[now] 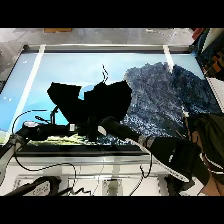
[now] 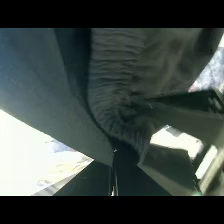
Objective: Fold the clothes and pants, and hang the long-sleeved shirts on hangers.
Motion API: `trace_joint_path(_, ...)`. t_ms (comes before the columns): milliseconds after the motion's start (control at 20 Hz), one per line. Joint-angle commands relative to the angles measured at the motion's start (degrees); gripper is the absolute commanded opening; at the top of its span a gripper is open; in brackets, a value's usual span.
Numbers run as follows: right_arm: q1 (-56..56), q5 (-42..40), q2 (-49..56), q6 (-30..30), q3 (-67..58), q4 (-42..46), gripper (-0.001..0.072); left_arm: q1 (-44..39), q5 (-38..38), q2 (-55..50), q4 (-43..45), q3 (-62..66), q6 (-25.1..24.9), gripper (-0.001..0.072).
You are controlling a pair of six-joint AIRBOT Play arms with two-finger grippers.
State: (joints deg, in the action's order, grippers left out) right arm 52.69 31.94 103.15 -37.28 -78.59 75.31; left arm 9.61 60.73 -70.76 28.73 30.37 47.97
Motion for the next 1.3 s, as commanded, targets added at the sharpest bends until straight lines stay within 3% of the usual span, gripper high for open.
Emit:
trace_joint_path(0, -1.3, 0.2, 0.1, 1.9, 0.0, 0.1, 0.0307, 0.0, 0.4, 2.6, -0.3, 0.1, -0.3, 0.0011)
trace_joint_path(200, -1.2, 0.4, -0.2, 2.0, 0.0, 0.2, 0.028, 0.0, -0.3, 2.7, 0.1, 0.1, -0.5, 0.0011)
trace_joint_path(250, -1.3, 0.5, -0.6, 2.0, 0.0, 0.5, 0.0178, 0.0, -1.0, 2.7, 0.5, 0.1, -0.5, 0.0011)
trace_joint_path(400, -2.1, 0.4, -2.6, 2.0, 0.0, 1.4, 0.0019, 0.0, -3.5, 2.7, 2.6, 0.1, -0.5, 0.0011)
trace_joint_path(600, -5.1, 0.1, -6.5, 0.4, -0.1, 2.0, 0.0018, 0.1, -8.2, 2.7, 2.9, 0.1, -0.4, 0.001)
trace_joint_path(750, -11.1, -3.2, -11.5, -14.2, -0.1, 5.0, 0.0019, 2.4, -13.5, 2.7, 2.6, 0.2, 0.2, 0.0009)
trace_joint_path(1000, -30.9, -4.2, -21.4, -41.2, -3.8, 4.6, 0.0018, 14.3, -14.3, 2.7, 2.7, 5.3, 8.7, 0.0008)
trace_joint_path(1100, -40.4, -3.0, -25.2, -53.1, -3.8, 4.3, 0.0019, 19.7, -14.3, 2.7, 2.7, 8.9, 9.9, 0.0008)
trace_joint_path(1250, -52.6, 3.4, -27.5, -58.6, -3.8, 4.0, 0.0017, 26.1, -15.6, 2.7, 2.7, 15.9, 9.9, 0.0007)
